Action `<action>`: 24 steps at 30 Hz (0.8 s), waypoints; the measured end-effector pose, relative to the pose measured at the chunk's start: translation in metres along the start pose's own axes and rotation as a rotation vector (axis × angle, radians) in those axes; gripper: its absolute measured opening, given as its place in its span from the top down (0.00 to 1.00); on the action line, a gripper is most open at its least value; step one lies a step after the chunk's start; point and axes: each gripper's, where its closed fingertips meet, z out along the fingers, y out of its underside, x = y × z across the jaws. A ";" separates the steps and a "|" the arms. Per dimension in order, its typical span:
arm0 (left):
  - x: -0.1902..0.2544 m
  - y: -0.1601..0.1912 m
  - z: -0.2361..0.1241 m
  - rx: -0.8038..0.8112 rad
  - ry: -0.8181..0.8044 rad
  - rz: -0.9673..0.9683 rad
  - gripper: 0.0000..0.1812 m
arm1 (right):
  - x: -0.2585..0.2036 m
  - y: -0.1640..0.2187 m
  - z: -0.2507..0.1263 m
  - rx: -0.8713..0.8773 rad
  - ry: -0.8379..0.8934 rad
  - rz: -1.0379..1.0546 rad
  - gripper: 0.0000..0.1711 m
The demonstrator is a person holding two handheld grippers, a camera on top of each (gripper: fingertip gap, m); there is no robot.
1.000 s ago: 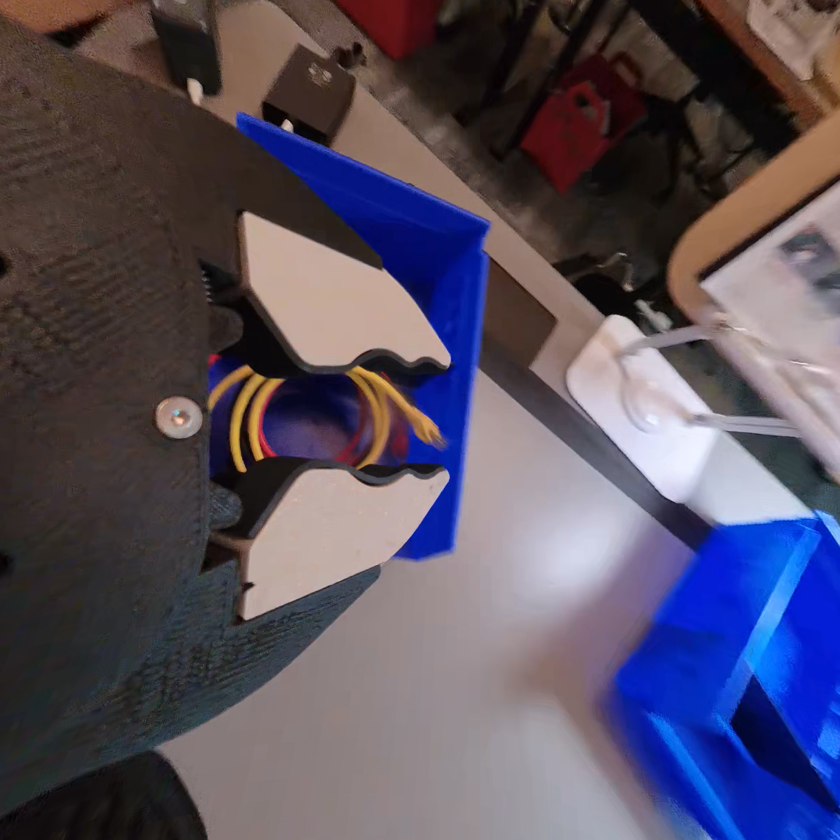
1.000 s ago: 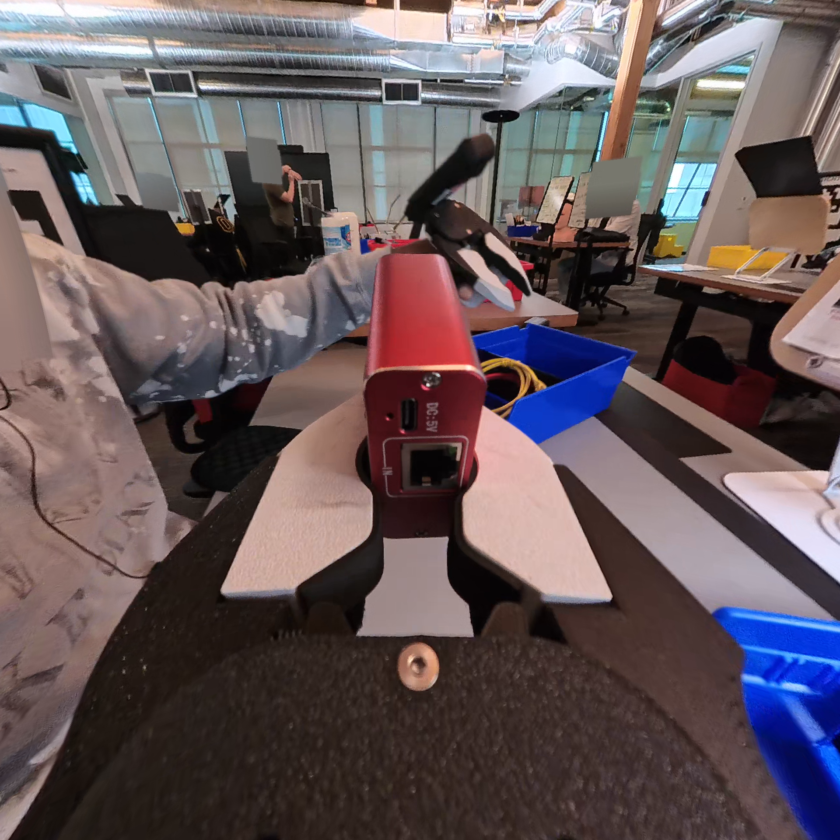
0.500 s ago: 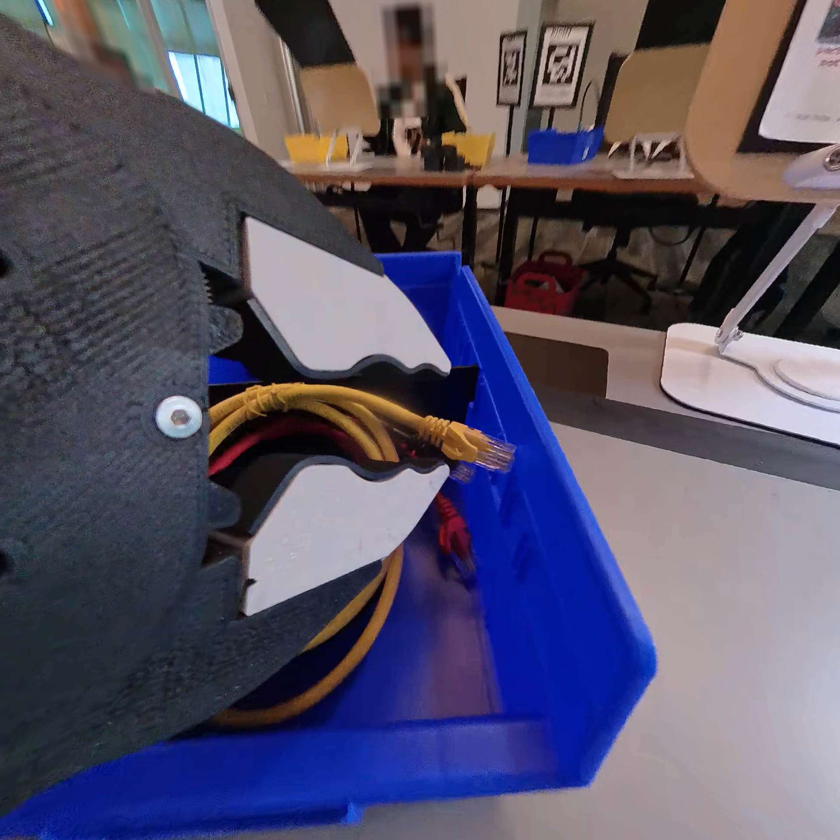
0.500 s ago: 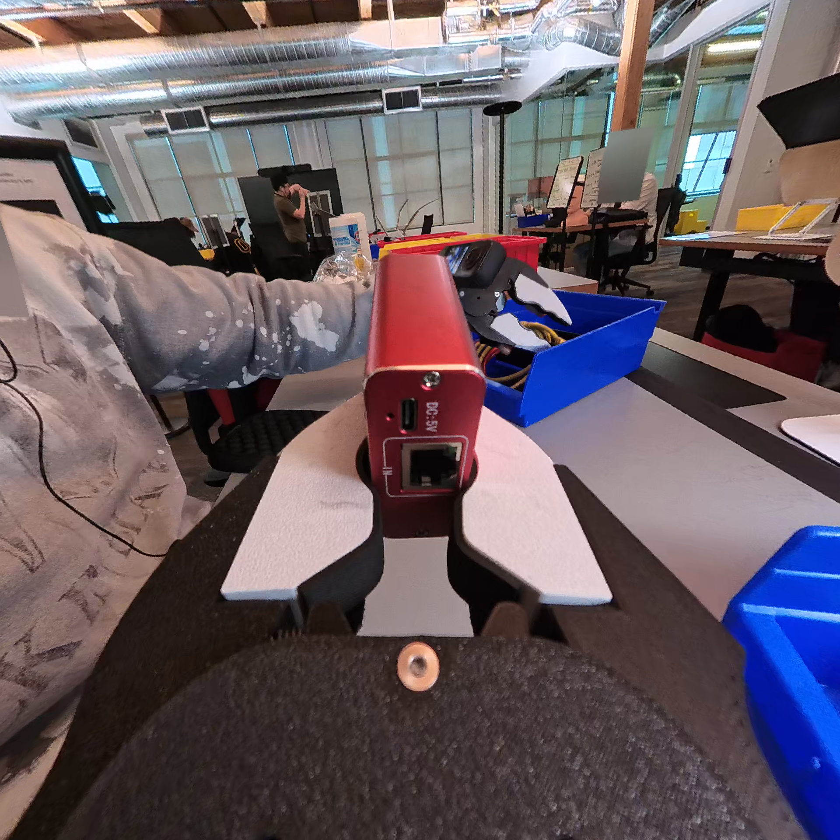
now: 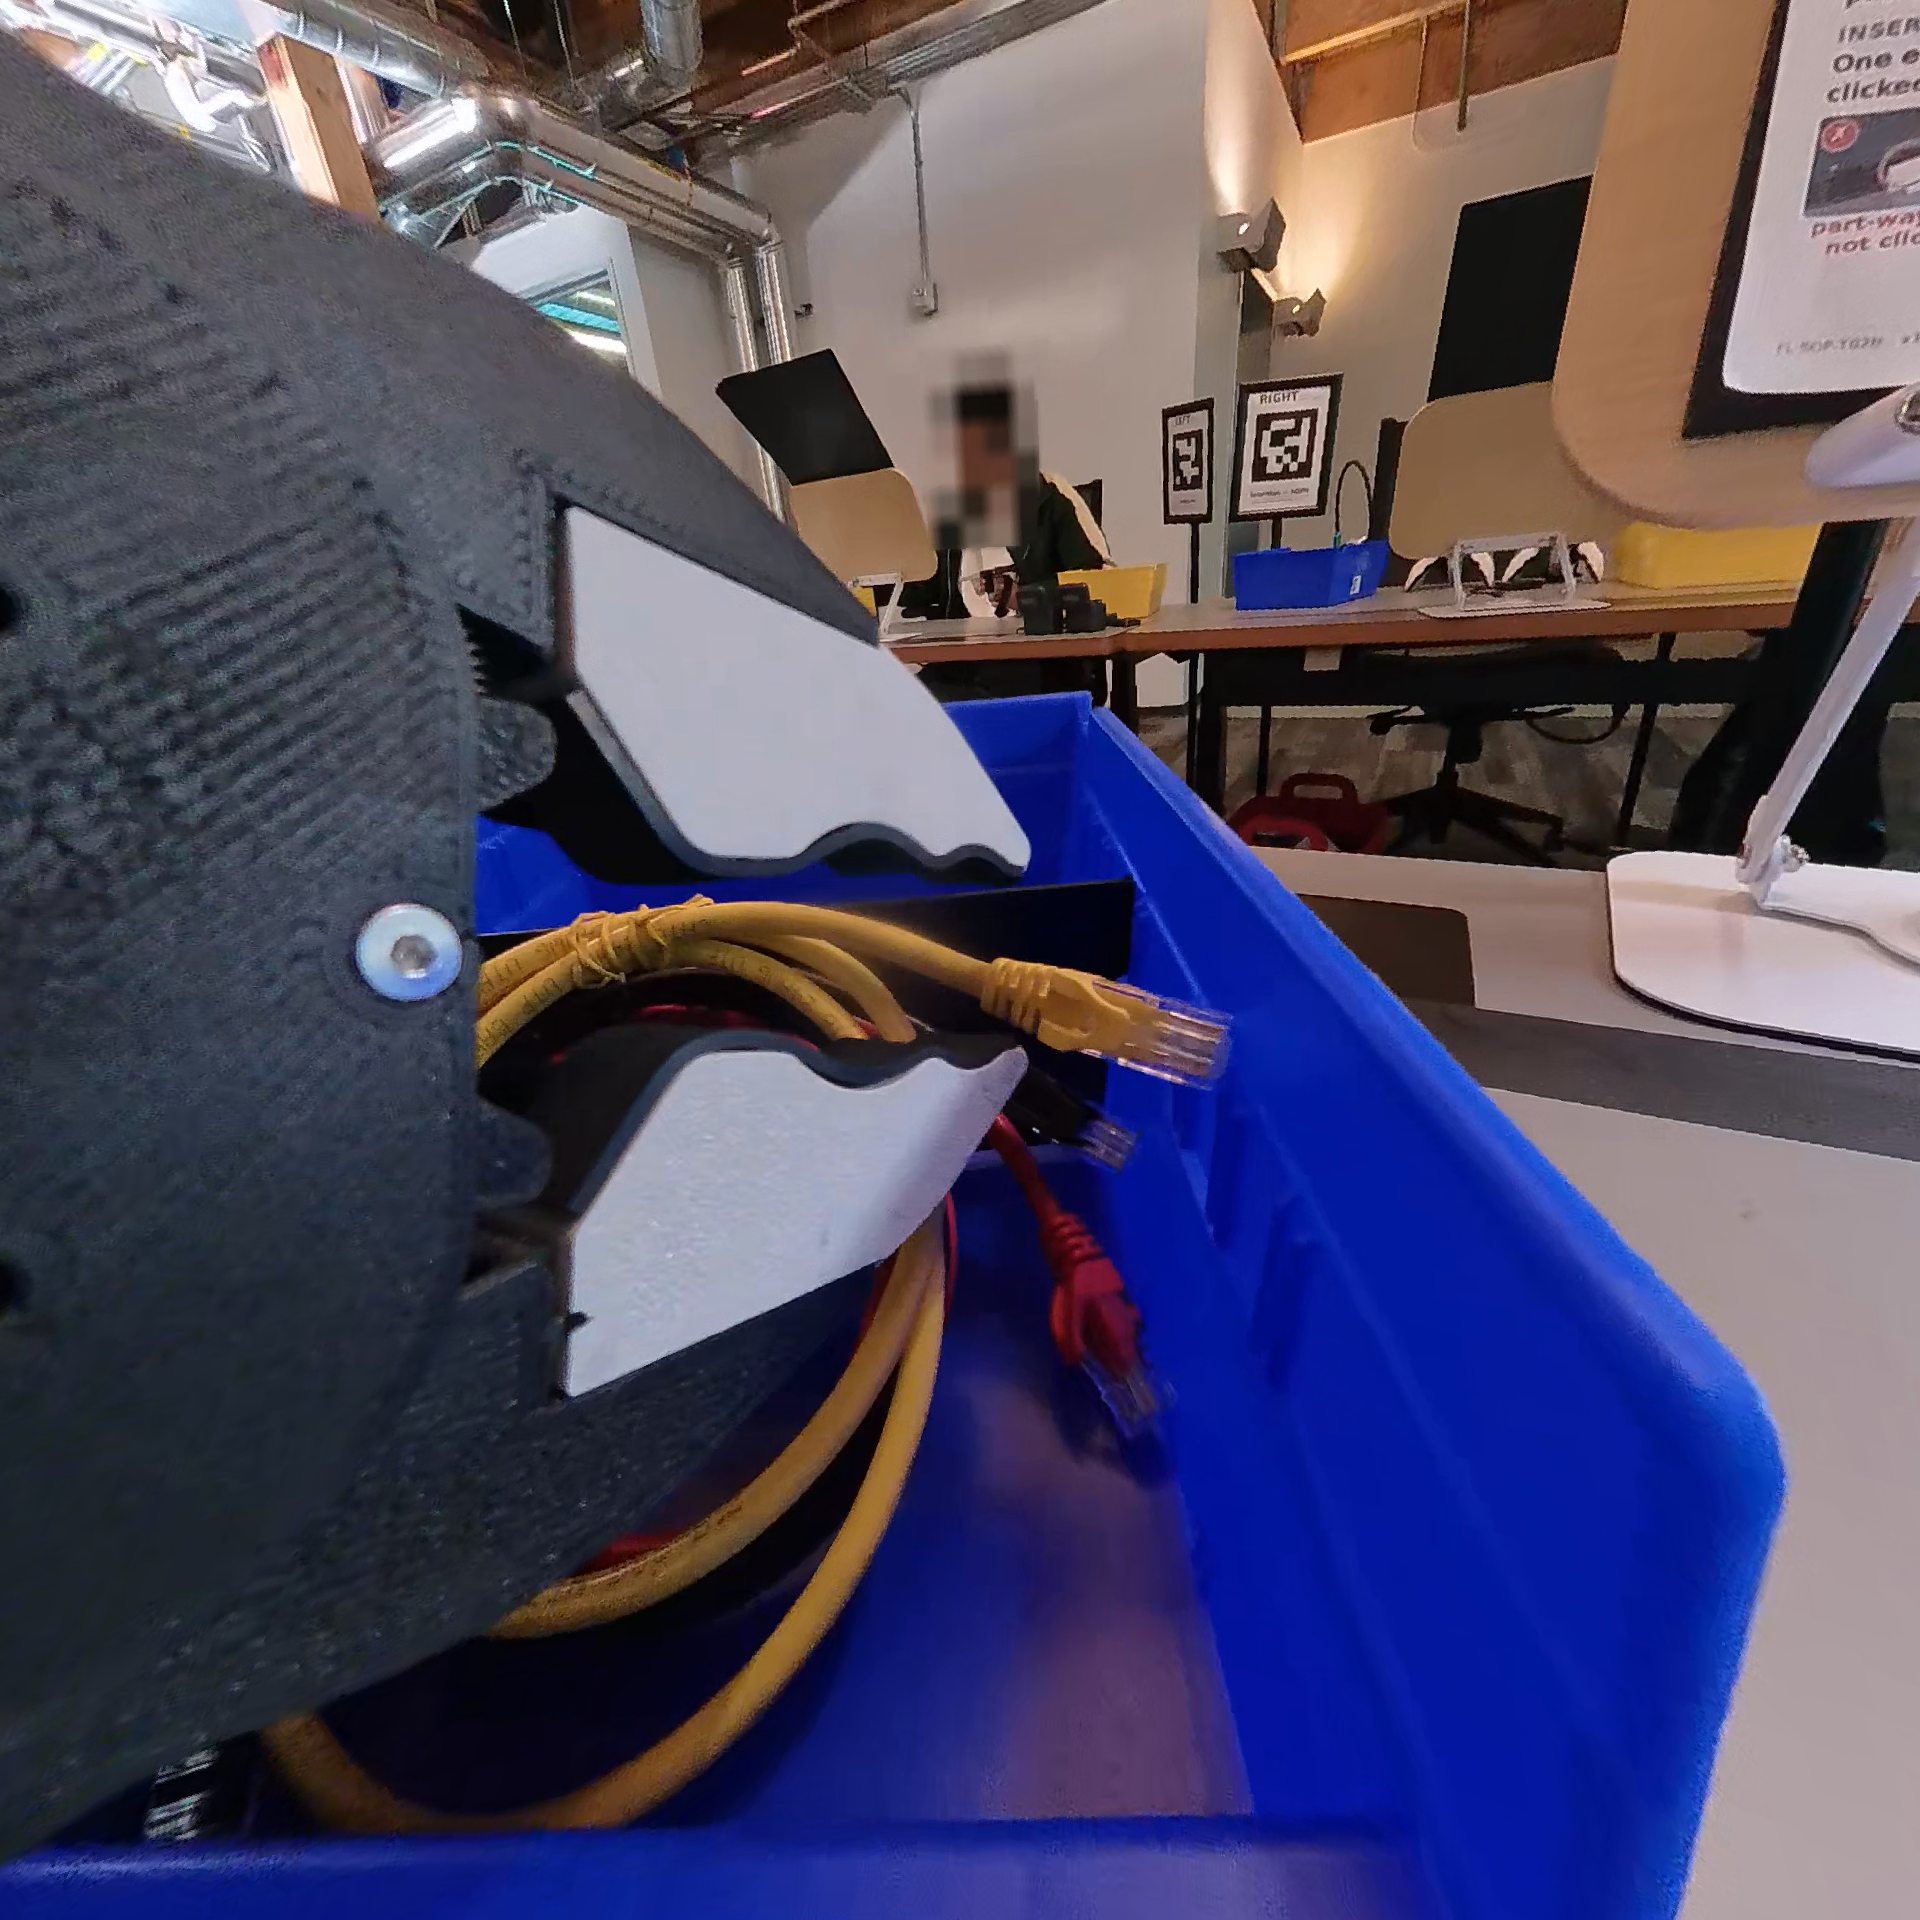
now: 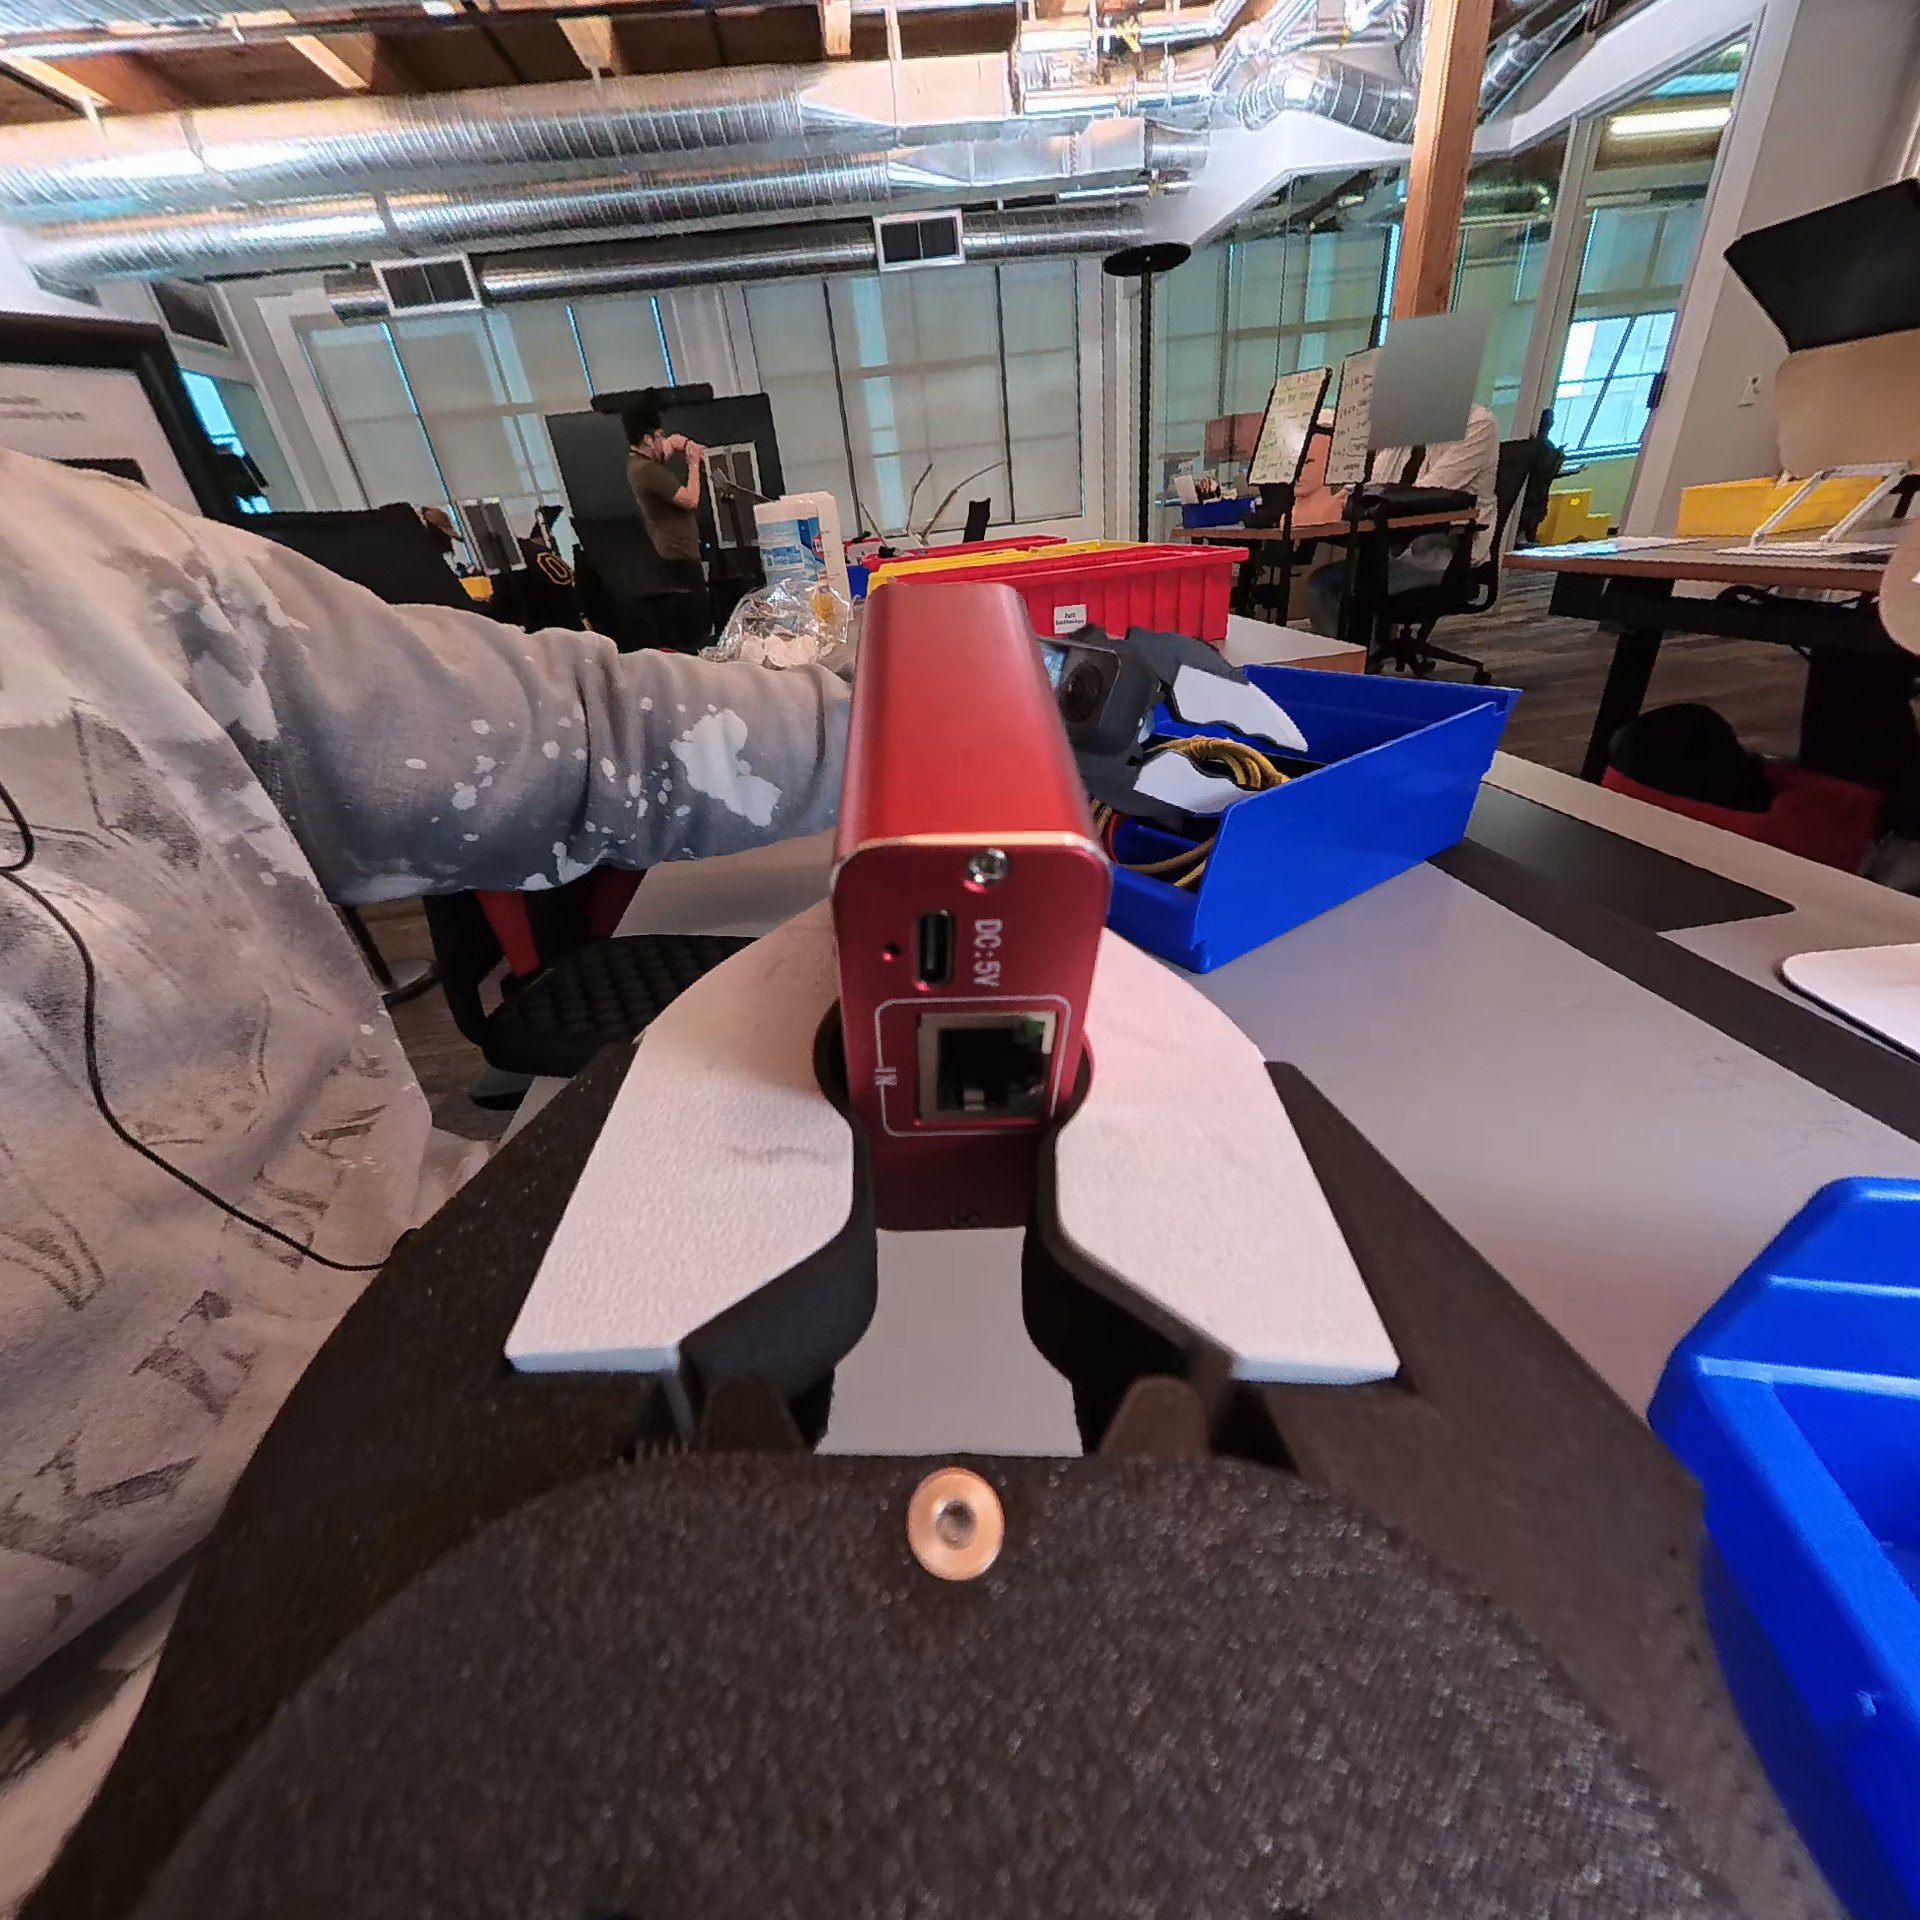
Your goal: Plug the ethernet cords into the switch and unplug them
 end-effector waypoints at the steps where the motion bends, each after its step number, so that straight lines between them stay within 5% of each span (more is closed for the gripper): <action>1: 0.001 0.000 0.001 -0.005 0.002 0.001 0.85 | 0.000 -0.001 -0.001 0.003 0.001 -0.001 0.83; 8: -0.008 -0.002 -0.002 -0.006 -0.048 0.028 0.94 | 0.002 -0.004 -0.005 0.020 0.008 0.004 0.83; 17: -0.127 -0.028 -0.088 0.186 0.089 -0.429 0.94 | 0.003 -0.005 -0.006 0.014 0.009 -0.011 0.83; 21: -0.130 -0.081 -0.136 0.349 0.397 -0.566 0.94 | 0.002 -0.003 -0.006 0.007 -0.001 -0.016 0.83; 24: -0.089 -0.130 -0.170 0.483 0.727 -0.631 0.94 | -0.002 -0.001 -0.007 -0.012 -0.032 -0.024 0.83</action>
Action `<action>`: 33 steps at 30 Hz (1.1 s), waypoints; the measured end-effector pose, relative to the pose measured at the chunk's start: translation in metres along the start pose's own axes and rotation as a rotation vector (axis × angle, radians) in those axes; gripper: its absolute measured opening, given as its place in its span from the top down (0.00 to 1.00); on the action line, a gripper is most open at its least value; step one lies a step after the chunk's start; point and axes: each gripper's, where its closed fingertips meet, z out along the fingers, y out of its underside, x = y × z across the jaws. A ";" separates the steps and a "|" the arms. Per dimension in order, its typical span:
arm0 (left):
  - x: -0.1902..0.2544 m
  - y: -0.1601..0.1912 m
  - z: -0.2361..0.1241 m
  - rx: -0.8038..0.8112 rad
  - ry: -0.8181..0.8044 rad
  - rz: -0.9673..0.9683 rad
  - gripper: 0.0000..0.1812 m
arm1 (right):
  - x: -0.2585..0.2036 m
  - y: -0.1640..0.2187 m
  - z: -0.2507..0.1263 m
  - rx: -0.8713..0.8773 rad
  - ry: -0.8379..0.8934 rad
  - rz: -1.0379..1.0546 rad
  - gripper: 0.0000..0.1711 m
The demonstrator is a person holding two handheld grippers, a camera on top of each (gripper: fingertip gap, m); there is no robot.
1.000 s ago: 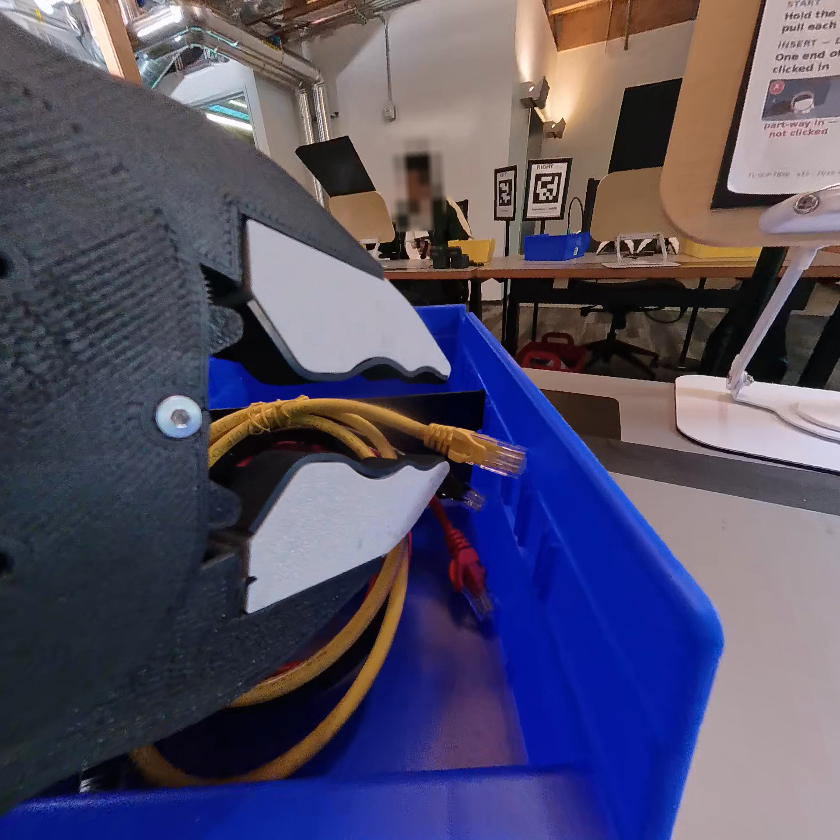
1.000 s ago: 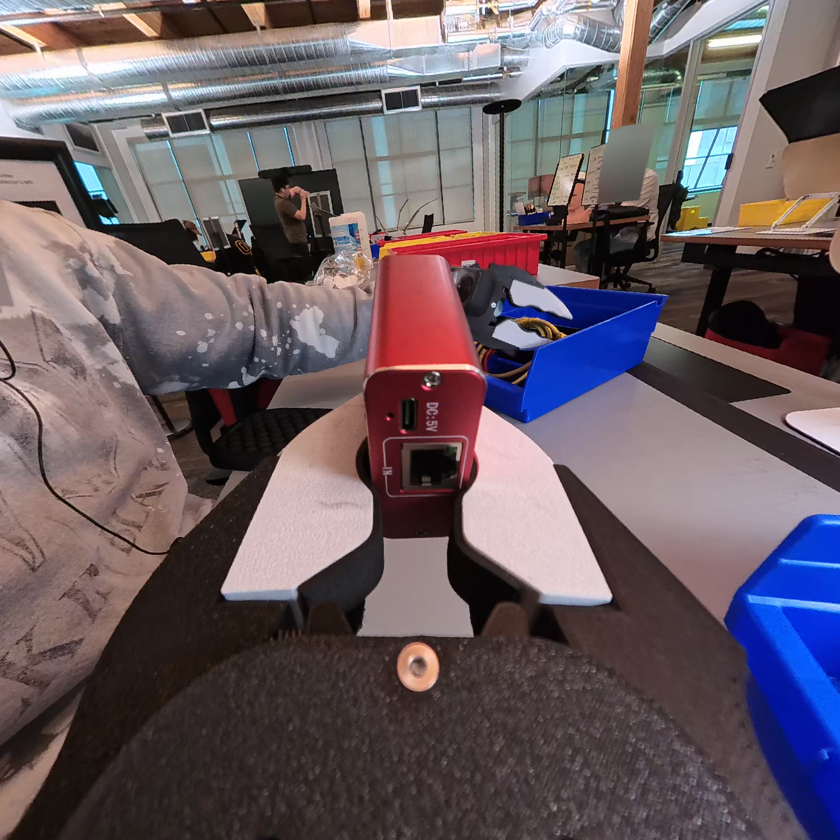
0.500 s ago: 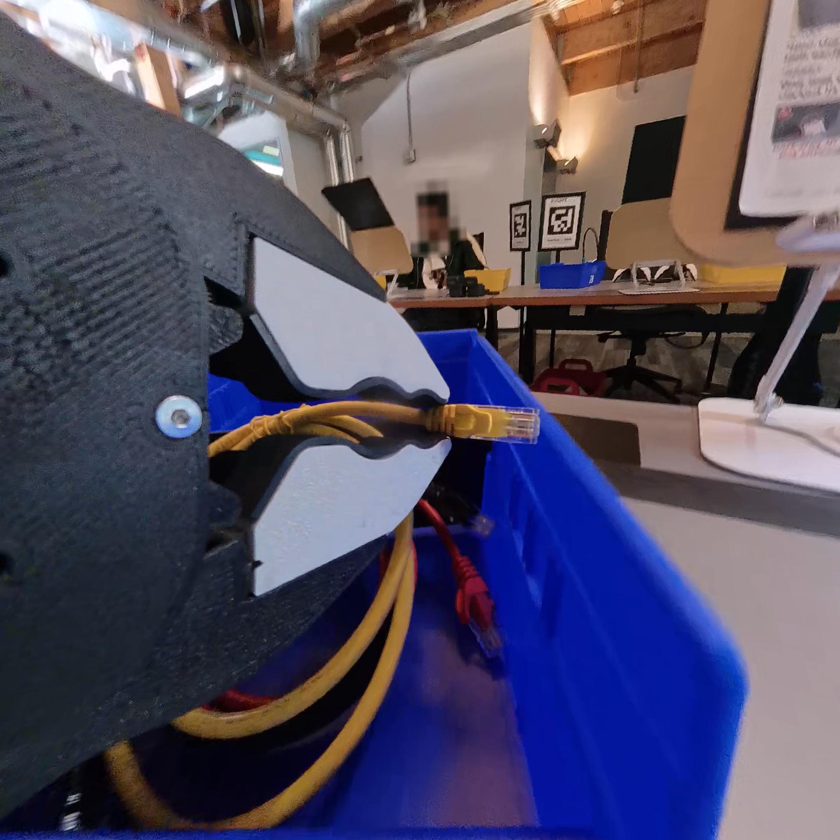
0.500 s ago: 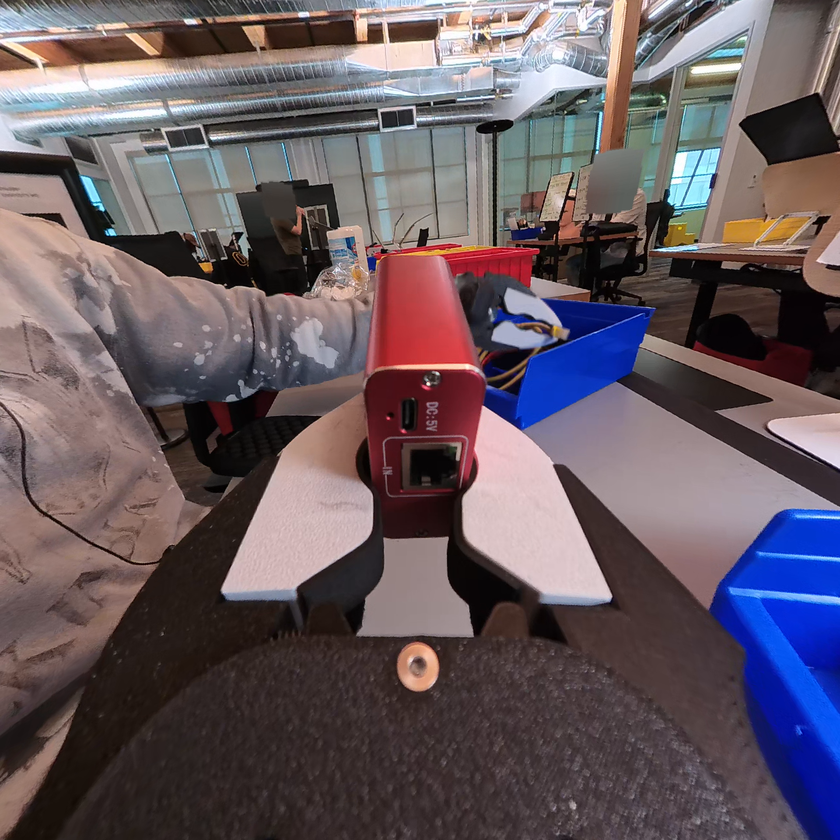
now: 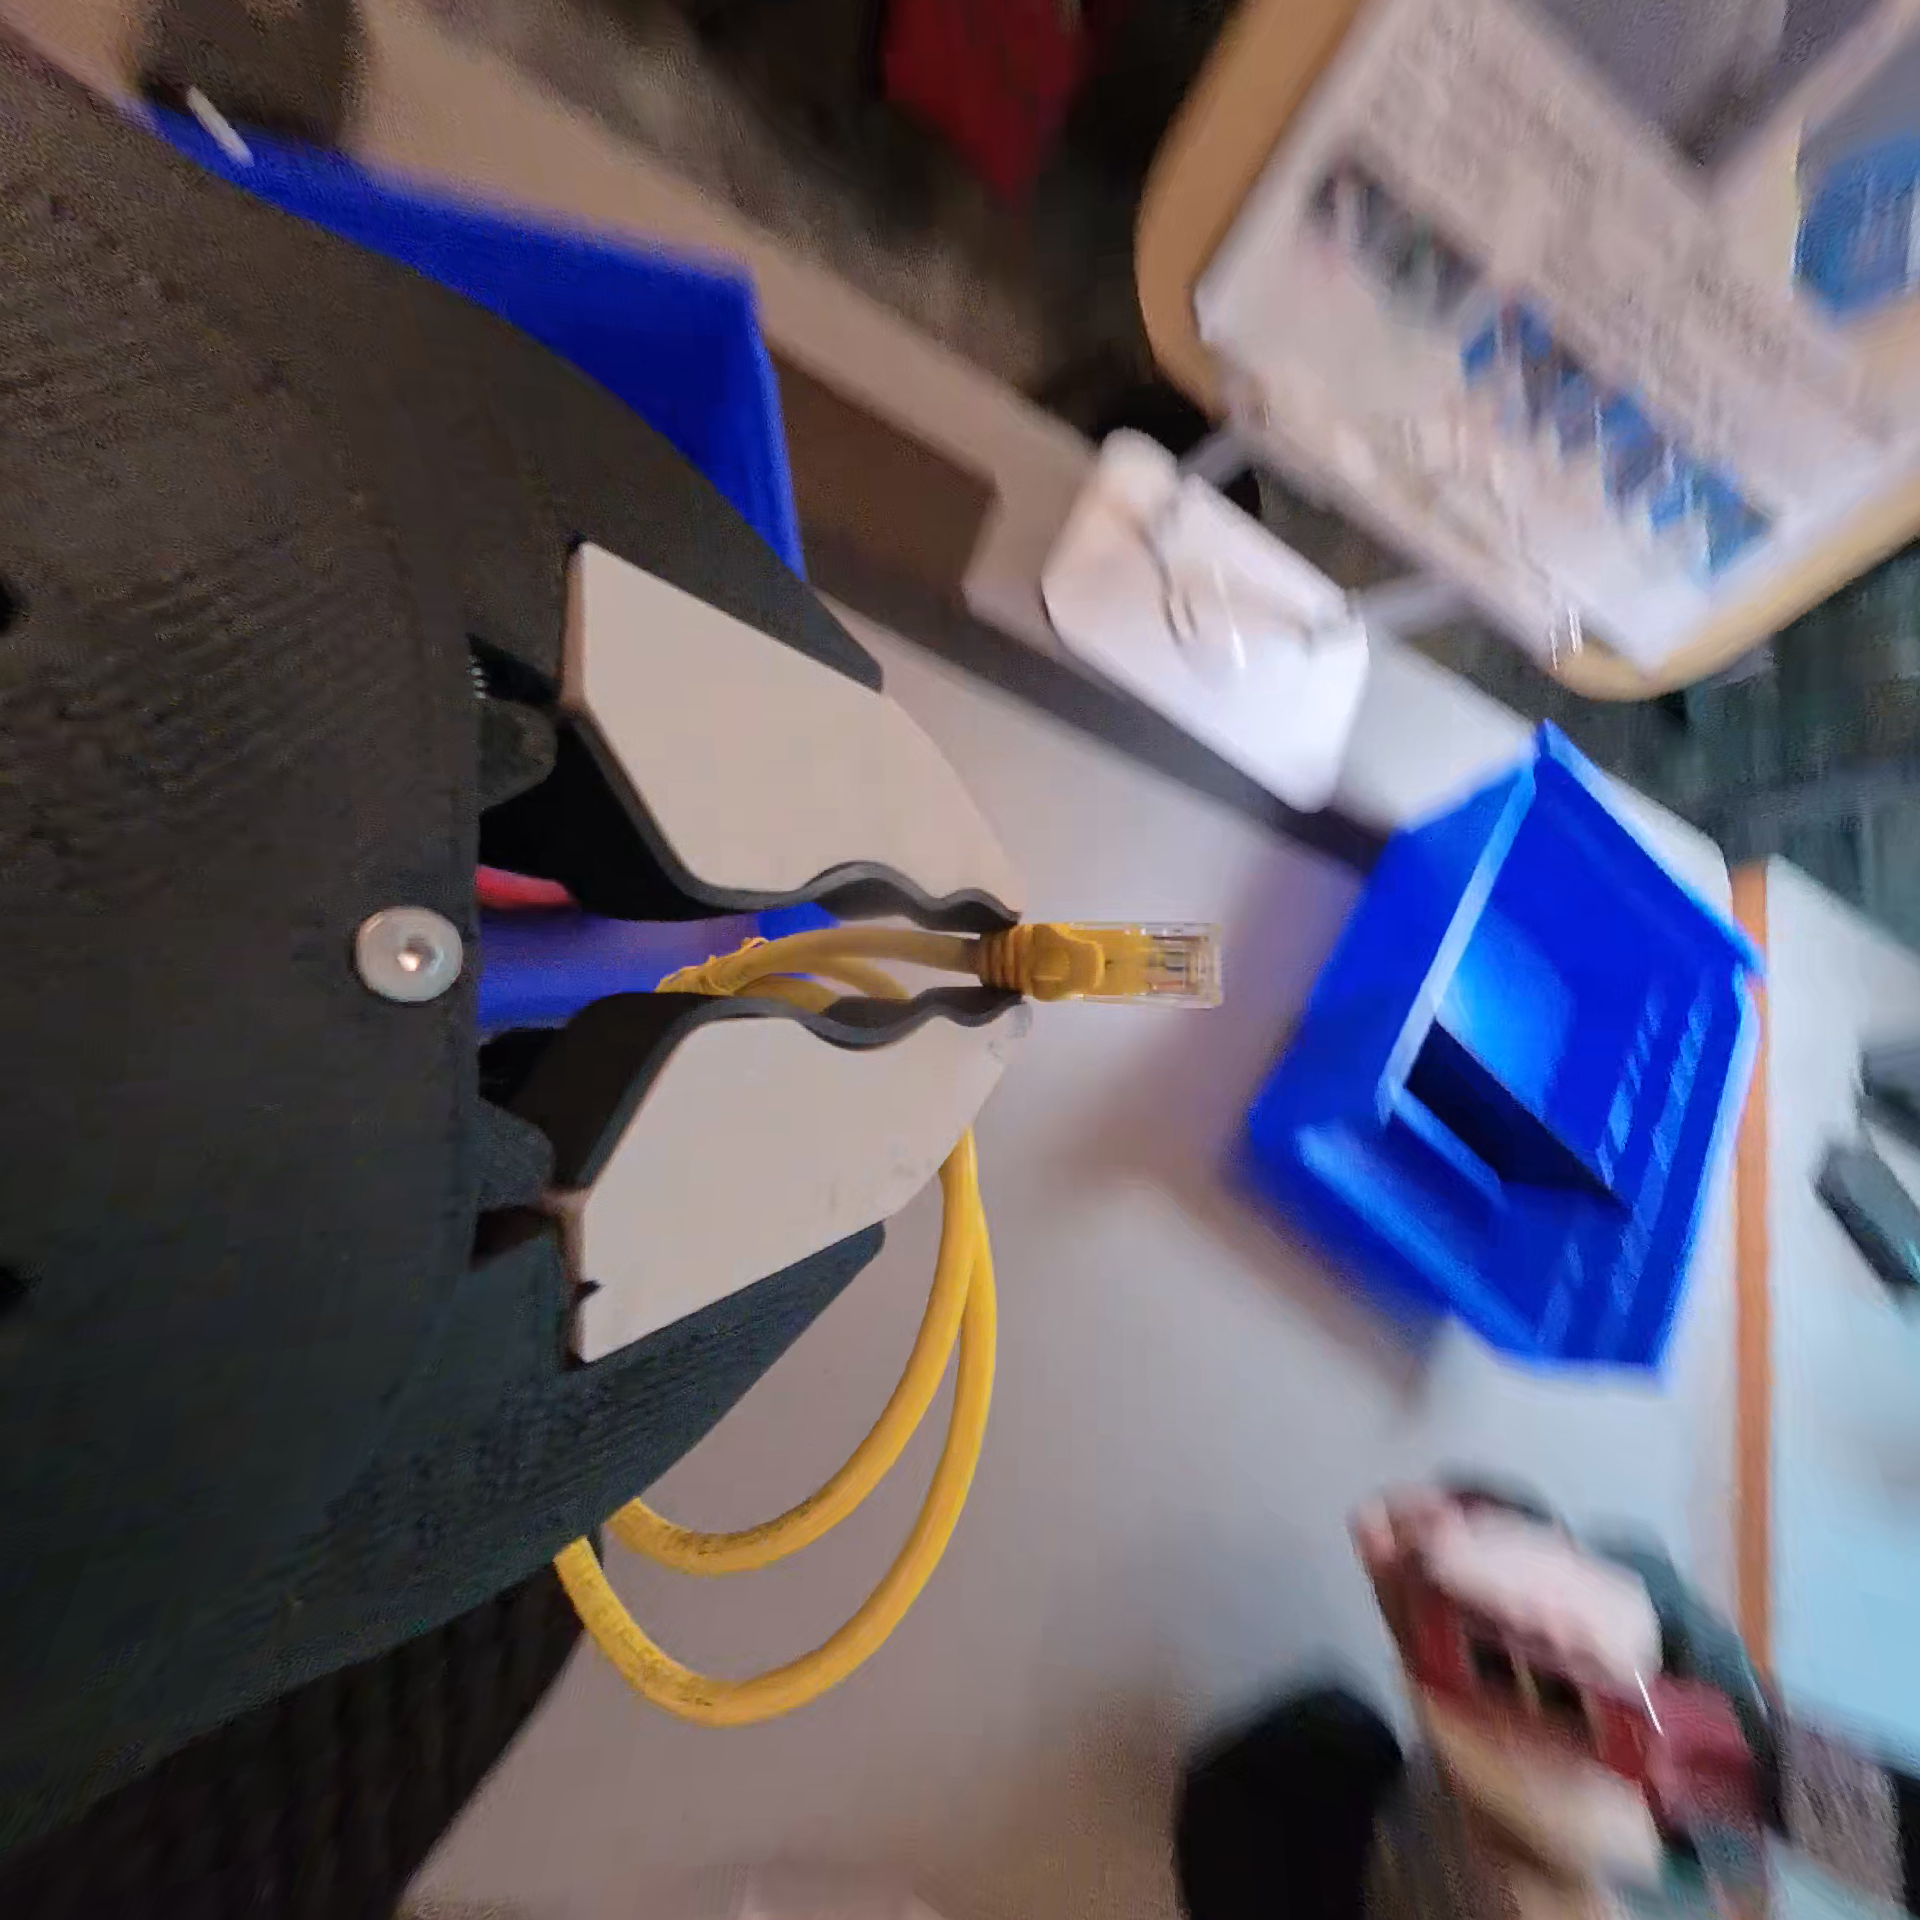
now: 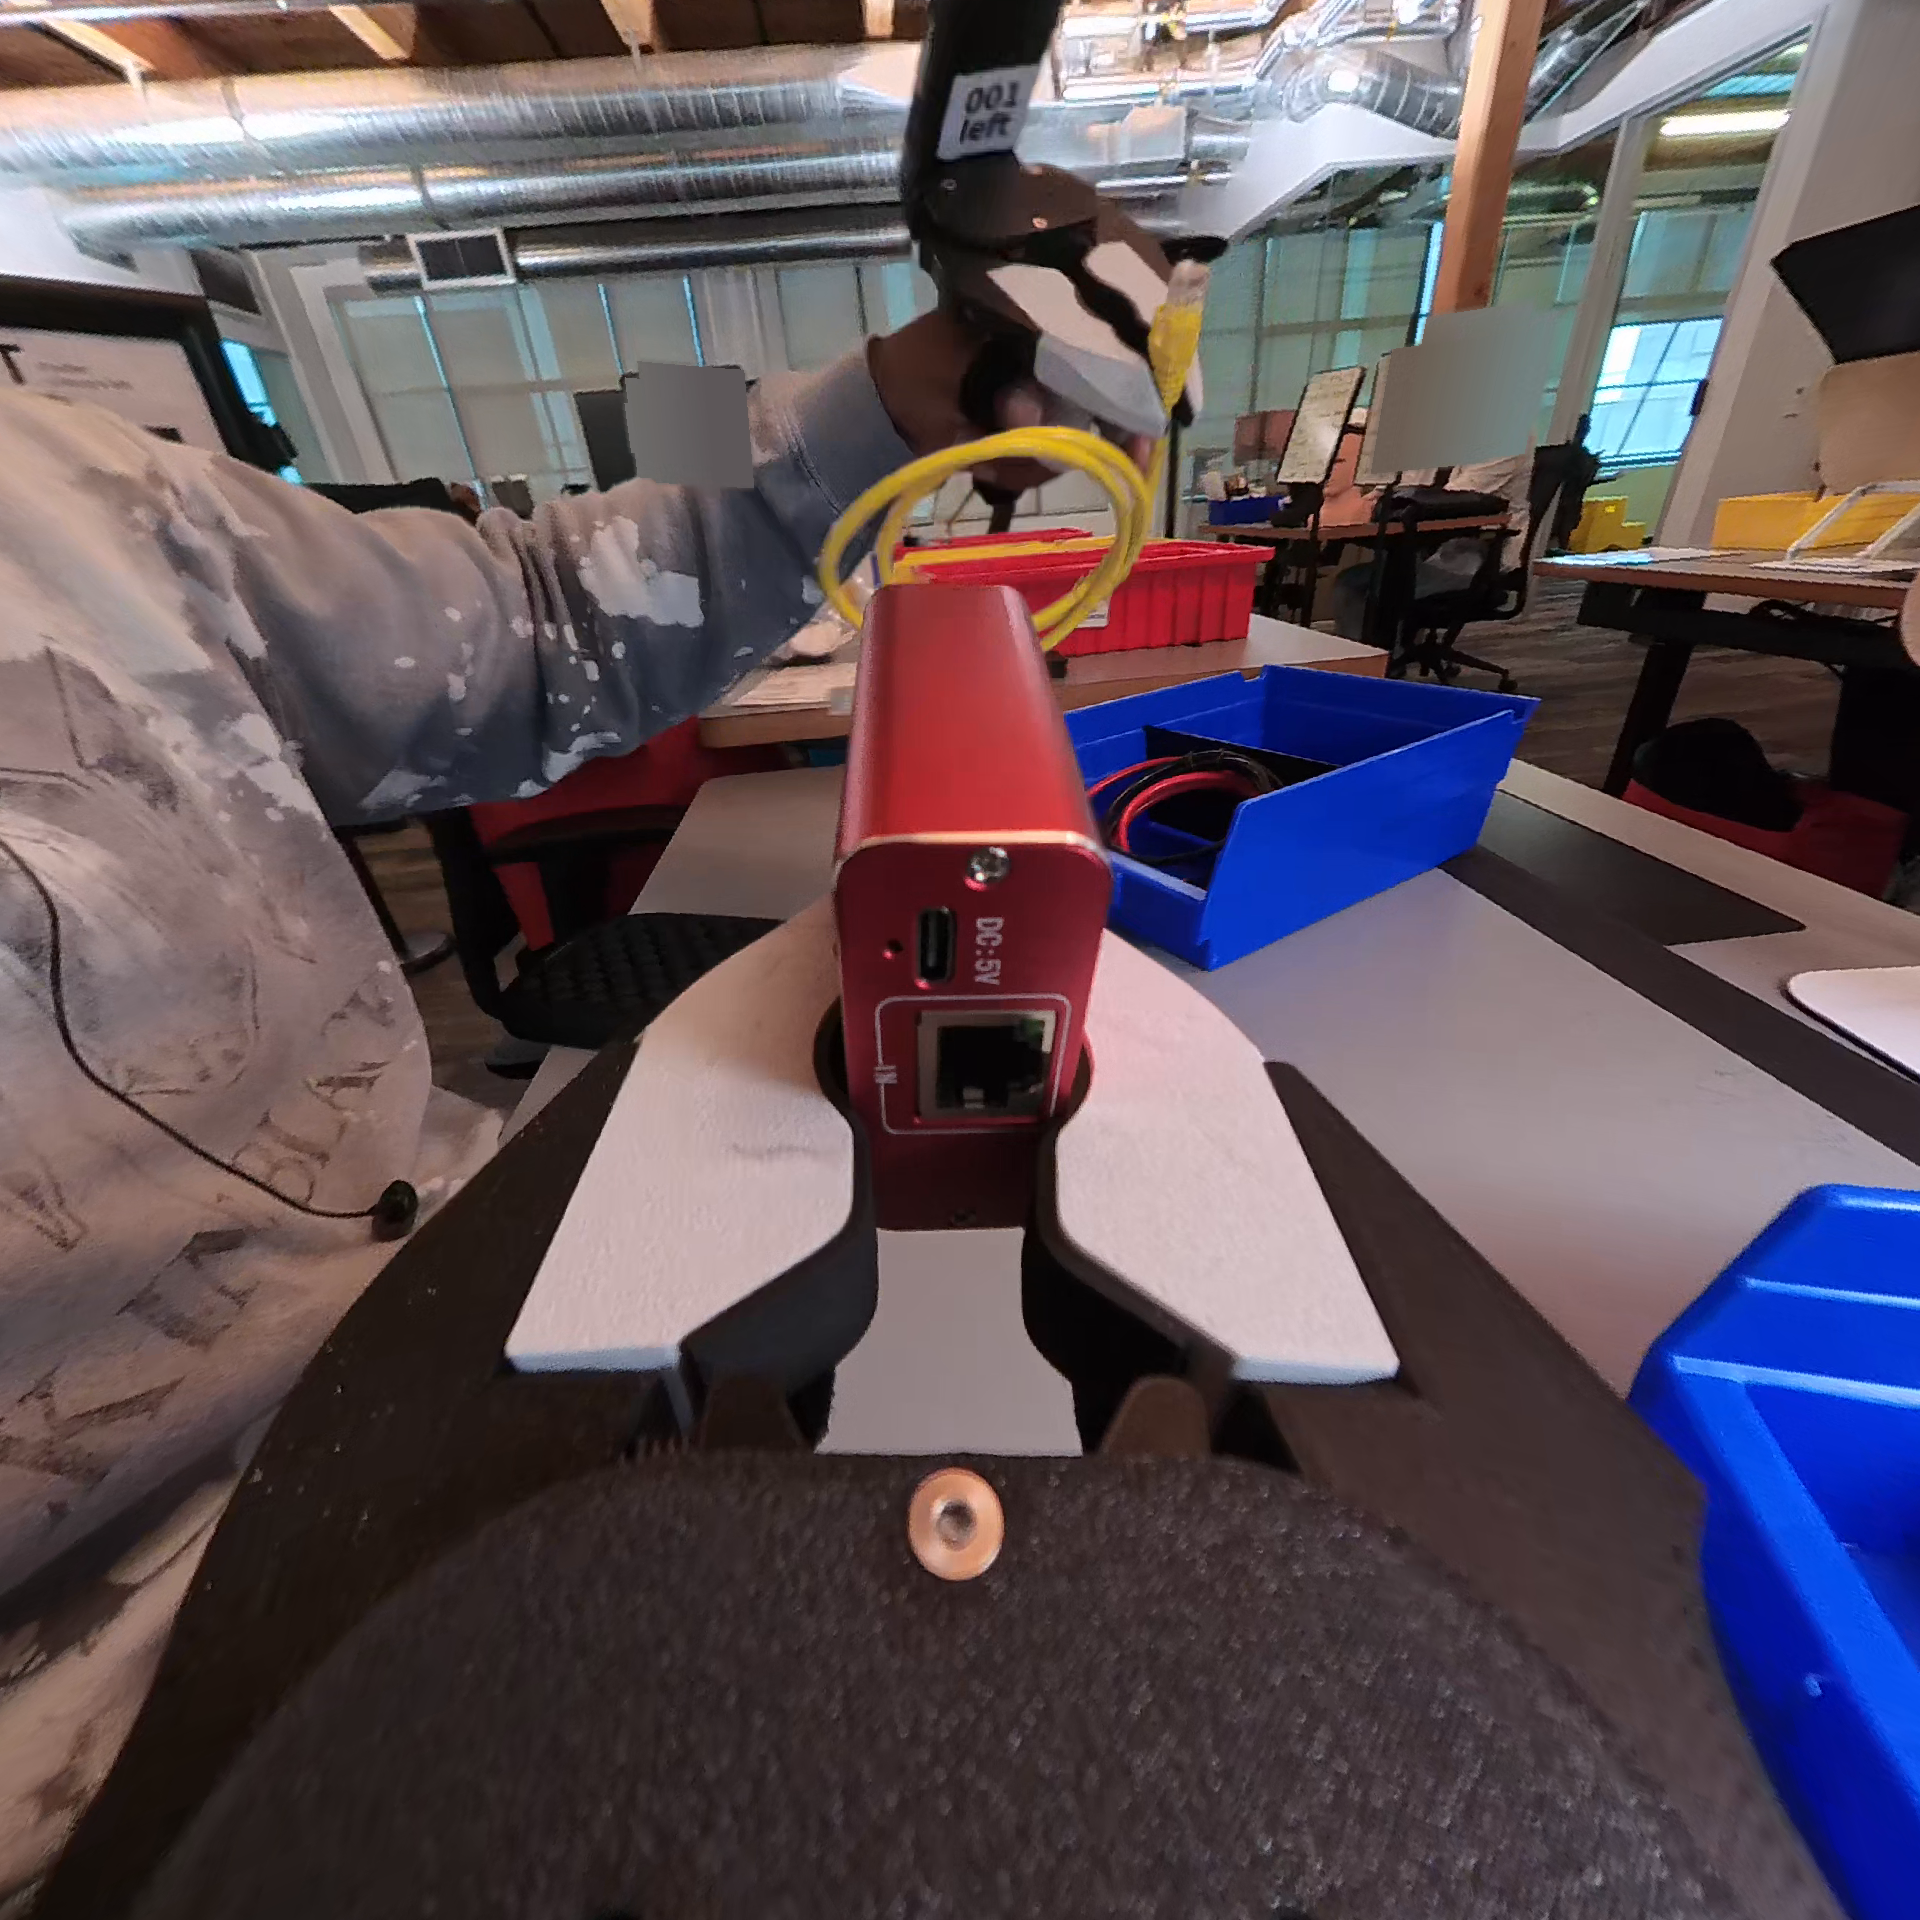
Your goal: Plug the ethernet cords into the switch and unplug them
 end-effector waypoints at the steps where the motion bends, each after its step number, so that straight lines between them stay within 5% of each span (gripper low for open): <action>1: 0.024 0.000 0.012 0.017 0.106 -0.033 0.94 | -0.003 0.001 0.000 -0.005 -0.018 -0.002 0.83; 8: 0.187 0.028 0.085 0.051 0.872 -0.284 0.94 | -0.028 0.004 -0.005 -0.060 -0.188 -0.013 0.83; 15: 0.266 0.022 0.094 0.087 1.368 -0.400 0.94 | -0.044 0.037 0.000 -0.328 -0.299 -0.071 0.84; 23: 0.290 0.030 0.113 0.015 1.523 -0.529 0.94 | -0.066 0.060 0.001 -0.539 -0.490 -0.080 0.83; 33: 0.295 0.039 0.119 -0.068 1.578 -0.666 0.94 | -0.079 0.077 0.003 -0.588 -0.552 -0.128 0.83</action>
